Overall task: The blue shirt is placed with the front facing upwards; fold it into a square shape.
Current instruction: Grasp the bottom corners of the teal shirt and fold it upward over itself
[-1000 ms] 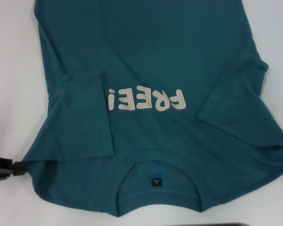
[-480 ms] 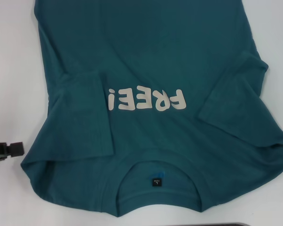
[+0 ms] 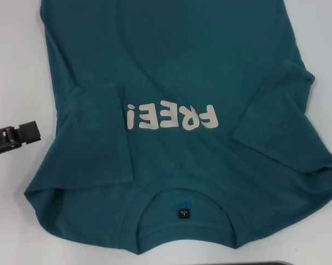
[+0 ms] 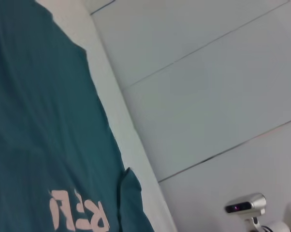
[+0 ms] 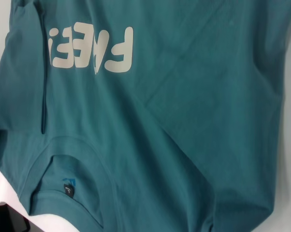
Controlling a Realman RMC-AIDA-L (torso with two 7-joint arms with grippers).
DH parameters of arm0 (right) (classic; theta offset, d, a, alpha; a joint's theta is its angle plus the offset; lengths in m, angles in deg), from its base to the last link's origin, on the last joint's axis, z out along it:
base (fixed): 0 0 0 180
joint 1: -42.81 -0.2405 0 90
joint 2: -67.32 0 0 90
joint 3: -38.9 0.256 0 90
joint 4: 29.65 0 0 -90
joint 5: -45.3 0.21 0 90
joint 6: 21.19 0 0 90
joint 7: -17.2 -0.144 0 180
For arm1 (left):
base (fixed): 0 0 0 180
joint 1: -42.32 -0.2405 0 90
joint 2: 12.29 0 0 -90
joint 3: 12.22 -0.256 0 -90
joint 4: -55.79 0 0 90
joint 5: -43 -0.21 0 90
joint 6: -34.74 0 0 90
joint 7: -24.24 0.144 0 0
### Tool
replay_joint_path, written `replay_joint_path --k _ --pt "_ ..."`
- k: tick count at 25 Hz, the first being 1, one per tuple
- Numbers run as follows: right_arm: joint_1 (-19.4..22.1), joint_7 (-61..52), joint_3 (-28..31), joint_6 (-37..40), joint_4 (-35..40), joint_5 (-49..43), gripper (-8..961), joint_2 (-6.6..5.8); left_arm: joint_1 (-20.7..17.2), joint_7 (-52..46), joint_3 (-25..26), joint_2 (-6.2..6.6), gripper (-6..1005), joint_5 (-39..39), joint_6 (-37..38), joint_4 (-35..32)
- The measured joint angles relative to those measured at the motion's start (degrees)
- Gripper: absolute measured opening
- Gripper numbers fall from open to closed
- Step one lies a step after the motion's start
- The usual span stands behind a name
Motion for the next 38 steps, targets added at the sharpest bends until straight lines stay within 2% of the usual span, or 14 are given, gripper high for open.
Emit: replay_joint_path --k 4,7,10,11,13,19,28,33,38 --pt "0.01 0.02 0.12 0.01 0.0 0.0 27 0.0 -0.08 -0.83 -0.35 0.65 430 -0.35 0.52 -0.26" --pt "0.02 0.02 0.16 0.0 0.0 0.0 27 0.0 -0.51 -2.02 0.01 0.65 493 -0.18 0.26 -0.64" --pt "0.01 0.03 0.17 0.0 0.0 -0.01 27 0.0 -0.86 -1.1 0.31 0.34 598 0.76 0.52 -0.91" --pt "-0.05 0.03 0.17 0.0 0.0 -0.01 27 0.0 -1.2 1.38 0.4 -0.47 639 2.19 0.69 -1.21" --pt "-0.11 0.03 0.17 0.07 0.0 -0.01 27 0.0 -1.2 1.88 0.2 -0.85 723 2.45 0.55 -1.2" --pt "-0.14 0.02 0.17 0.25 0.0 -0.01 27 0.0 -0.49 -0.91 -1.74 -0.57 720 2.07 1.02 -1.18" --pt "-0.25 0.02 0.2 0.28 0.0 -0.01 27 0.0 -3.4 -12.36 -2.1 1.39 716 -4.4 -5.85 3.45" --pt "-0.21 0.02 0.27 0.3 0.01 -0.01 27 0.0 -4.78 -15.74 -2.04 1.3 713 -7.15 -8.77 4.93" --pt "-0.28 0.02 0.27 0.31 0.0 -0.01 27 0.0 -4.64 -16.34 -2.49 0.7 711 -10.14 -9.38 4.66"
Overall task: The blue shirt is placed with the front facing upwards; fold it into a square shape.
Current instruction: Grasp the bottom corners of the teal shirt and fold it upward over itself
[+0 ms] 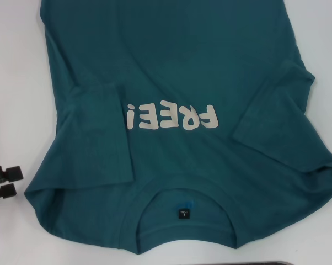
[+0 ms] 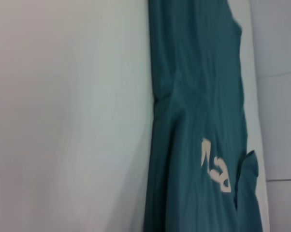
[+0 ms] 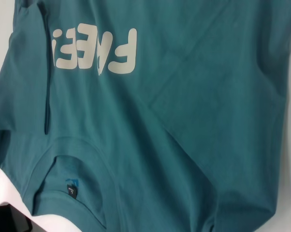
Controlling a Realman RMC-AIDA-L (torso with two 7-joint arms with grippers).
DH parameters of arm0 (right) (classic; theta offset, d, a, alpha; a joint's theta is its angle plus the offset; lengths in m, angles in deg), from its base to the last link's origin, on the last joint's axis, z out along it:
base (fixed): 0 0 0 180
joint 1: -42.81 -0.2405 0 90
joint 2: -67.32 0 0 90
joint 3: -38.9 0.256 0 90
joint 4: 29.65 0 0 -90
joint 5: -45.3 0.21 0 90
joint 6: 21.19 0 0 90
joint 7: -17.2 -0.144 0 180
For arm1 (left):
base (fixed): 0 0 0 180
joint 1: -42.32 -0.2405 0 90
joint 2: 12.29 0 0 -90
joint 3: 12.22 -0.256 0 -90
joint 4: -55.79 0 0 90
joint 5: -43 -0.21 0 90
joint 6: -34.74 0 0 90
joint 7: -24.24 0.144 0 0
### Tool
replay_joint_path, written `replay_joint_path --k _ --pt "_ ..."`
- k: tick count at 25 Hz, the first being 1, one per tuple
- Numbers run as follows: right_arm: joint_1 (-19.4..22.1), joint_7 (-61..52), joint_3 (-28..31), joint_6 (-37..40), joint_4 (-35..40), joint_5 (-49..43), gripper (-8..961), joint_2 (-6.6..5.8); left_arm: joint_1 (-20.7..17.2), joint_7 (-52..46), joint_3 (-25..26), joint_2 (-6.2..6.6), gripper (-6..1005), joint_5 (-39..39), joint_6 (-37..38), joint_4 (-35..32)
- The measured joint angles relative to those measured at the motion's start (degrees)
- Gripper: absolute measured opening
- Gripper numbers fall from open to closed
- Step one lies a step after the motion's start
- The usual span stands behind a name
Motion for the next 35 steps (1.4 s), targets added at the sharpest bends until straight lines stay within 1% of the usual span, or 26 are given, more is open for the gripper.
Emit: replay_joint_path --k 10,13,14,19,22,24,25,27,35 --pt "-0.05 0.0 -0.01 0.11 0.0 0.09 28 0.0 2.25 -1.54 -0.63 -1.67 706 -4.34 -2.5 -0.12" --pt "-0.05 0.0 -0.01 0.13 0.0 0.1 28 0.0 2.74 -1.55 -0.76 -1.92 704 -4.46 -2.77 -0.13" --pt "-0.05 0.0 -0.01 0.14 0.0 0.1 28 0.0 3.14 -1.6 -1.28 -2.21 704 -4.47 -2.91 -0.17" --pt "-0.05 0.0 0.05 0.17 0.0 0.1 28 0.0 3.58 -2.8 -3.58 -2.62 701 -4.48 -4.37 -0.37" --pt "-0.05 0.0 0.08 0.17 0.0 0.1 28 0.0 3.75 -2.73 -3.55 -2.67 700 -4.31 -4.23 -0.65" --pt "-0.05 0.0 0.08 0.17 0.0 0.09 28 0.0 3.59 -2.02 -3.06 -3.18 699 -3.6 -3.7 0.54" --pt "-0.05 0.0 0.1 0.17 0.0 0.1 28 0.0 3.49 -1.77 -3.18 -3.6 679 -3.66 -3.65 1.64" --pt "0.0 0.0 0.16 0.17 0.0 0.1 28 0.0 3.48 -1.9 -3.98 -3.92 639 -4.35 -3.58 2.51" --pt "-0.03 -0.04 0.38 0.21 0.01 0.09 28 -0.08 3.7 -2.03 -4.37 -4.01 478 -4.5 -3.44 2.62"
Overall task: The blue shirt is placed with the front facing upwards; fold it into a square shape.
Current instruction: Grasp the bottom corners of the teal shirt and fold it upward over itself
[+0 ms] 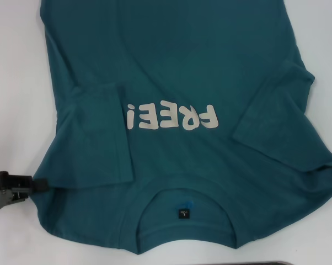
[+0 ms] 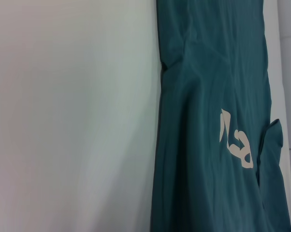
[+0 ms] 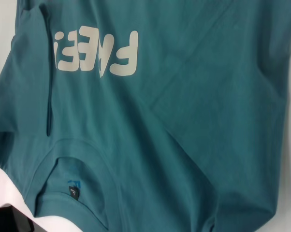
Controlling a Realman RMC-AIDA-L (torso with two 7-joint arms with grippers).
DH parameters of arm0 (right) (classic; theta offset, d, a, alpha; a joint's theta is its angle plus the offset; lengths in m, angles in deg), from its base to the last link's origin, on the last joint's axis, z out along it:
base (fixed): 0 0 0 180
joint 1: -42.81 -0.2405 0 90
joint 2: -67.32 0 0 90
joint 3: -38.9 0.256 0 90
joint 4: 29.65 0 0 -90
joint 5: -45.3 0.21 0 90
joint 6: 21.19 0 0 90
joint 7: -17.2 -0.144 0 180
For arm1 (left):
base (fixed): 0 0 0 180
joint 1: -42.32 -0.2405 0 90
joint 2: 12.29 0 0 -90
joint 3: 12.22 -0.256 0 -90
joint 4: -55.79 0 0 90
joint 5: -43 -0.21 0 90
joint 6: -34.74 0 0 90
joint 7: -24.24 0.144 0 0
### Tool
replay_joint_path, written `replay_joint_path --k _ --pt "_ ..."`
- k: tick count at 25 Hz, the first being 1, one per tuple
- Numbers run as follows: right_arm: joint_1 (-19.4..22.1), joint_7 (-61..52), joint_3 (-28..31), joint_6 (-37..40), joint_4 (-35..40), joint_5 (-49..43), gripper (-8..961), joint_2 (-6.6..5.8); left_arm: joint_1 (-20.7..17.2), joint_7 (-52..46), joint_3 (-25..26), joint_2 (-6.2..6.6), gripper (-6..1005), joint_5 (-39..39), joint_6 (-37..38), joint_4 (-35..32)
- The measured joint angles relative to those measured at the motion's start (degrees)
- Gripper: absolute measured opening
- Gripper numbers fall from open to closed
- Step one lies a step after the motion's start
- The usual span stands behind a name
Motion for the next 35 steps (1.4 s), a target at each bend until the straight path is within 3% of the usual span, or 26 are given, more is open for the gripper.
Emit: replay_joint_path --k 11,26,35 --pt "-0.02 0.05 -0.04 0.13 -0.02 0.0 28 0.08 0.09 0.26 -0.25 0.17 23 0.02 1.12 0.01" --pt "1.08 -0.33 -0.12 0.37 0.39 -0.34 29 -0.57 -1.04 -1.01 -1.95 0.95 26 -2.59 2.11 5.59" --pt "1.52 0.04 -0.61 1.53 0.52 -1.87 29 -0.12 -1.32 -0.38 -2.51 1.14 29 -4.6 4.82 5.98"
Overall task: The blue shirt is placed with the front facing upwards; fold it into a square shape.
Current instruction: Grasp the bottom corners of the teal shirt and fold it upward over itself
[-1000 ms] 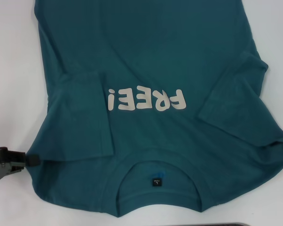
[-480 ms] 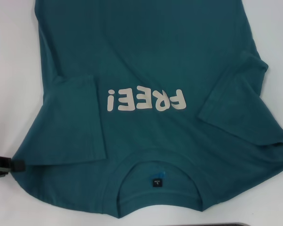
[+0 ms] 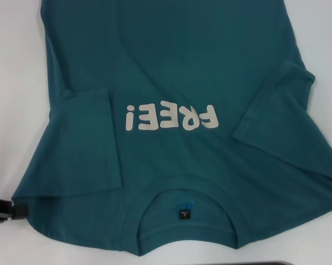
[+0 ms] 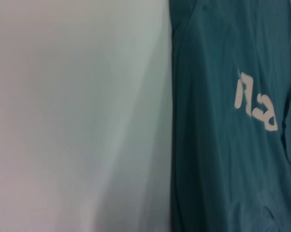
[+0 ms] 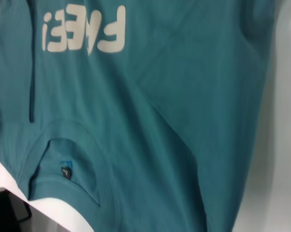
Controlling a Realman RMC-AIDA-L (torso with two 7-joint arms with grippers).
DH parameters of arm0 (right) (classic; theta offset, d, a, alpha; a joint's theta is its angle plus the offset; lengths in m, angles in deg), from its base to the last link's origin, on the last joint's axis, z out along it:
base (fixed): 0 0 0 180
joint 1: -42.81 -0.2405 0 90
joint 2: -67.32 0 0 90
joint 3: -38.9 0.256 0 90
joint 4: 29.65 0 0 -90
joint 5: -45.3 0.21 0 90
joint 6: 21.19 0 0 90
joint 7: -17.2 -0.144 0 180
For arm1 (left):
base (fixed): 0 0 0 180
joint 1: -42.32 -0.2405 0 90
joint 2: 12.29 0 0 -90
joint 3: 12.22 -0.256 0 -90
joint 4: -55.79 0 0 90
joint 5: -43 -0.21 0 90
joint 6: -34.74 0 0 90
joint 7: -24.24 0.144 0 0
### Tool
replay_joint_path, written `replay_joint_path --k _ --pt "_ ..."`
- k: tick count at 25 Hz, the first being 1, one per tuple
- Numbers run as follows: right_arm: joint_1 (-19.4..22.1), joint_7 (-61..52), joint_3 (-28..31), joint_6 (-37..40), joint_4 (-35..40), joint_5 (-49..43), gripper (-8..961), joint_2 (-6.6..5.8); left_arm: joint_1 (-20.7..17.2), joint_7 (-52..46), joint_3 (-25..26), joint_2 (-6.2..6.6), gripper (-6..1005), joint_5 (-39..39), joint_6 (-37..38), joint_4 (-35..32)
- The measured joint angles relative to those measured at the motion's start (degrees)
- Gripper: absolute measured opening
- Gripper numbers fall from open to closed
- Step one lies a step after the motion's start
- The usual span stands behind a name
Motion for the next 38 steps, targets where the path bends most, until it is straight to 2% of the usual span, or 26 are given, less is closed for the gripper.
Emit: replay_joint_path --k 10,13,19,24,25,26,31,35,38 --pt "0.44 0.0 0.0 0.16 0.0 -0.44 29 0.21 0.29 0.91 0.57 -0.13 31 -0.94 -0.01 -0.1" --pt "0.19 0.0 0.0 0.02 0.0 -0.26 29 0.35 0.05 1.8 2.88 -0.09 32 -0.48 0.48 0.05" --pt "0.05 0.0 0.61 -0.21 -0.02 0.48 29 0.44 -0.34 7.0 11.52 1.85 36 3.05 7.69 -1.04" --pt "0.0 0.0 0.71 -0.42 -0.52 1.12 29 0.73 0.89 10.71 10.37 2.8 48 6.31 9.27 -6.8" --pt "-0.06 0.0 0.7 -0.47 -0.53 1.14 30 0.78 2.08 12.83 9.84 2.35 50 6.29 8.89 -9.21" --pt "-0.13 0.0 0.7 -0.49 -0.53 1.15 30 0.8 2.08 12.83 9.84 2.35 66 6.29 8.89 -9.21" --pt "-0.52 -0.22 0.82 -0.57 -0.51 1.23 30 0.82 4.76 15.41 8.61 0.12 147 6.18 8.23 -11.75" --pt "-0.9 -0.05 1.12 -0.62 -0.49 1.25 30 0.82 6.22 16.22 9.01 -0.16 212 7.74 7.93 -15.51" --pt "-1.19 0.0 1.19 -0.68 -0.52 1.26 30 0.82 6.07 16.45 9.35 -0.21 306 9.06 7.42 -16.11"
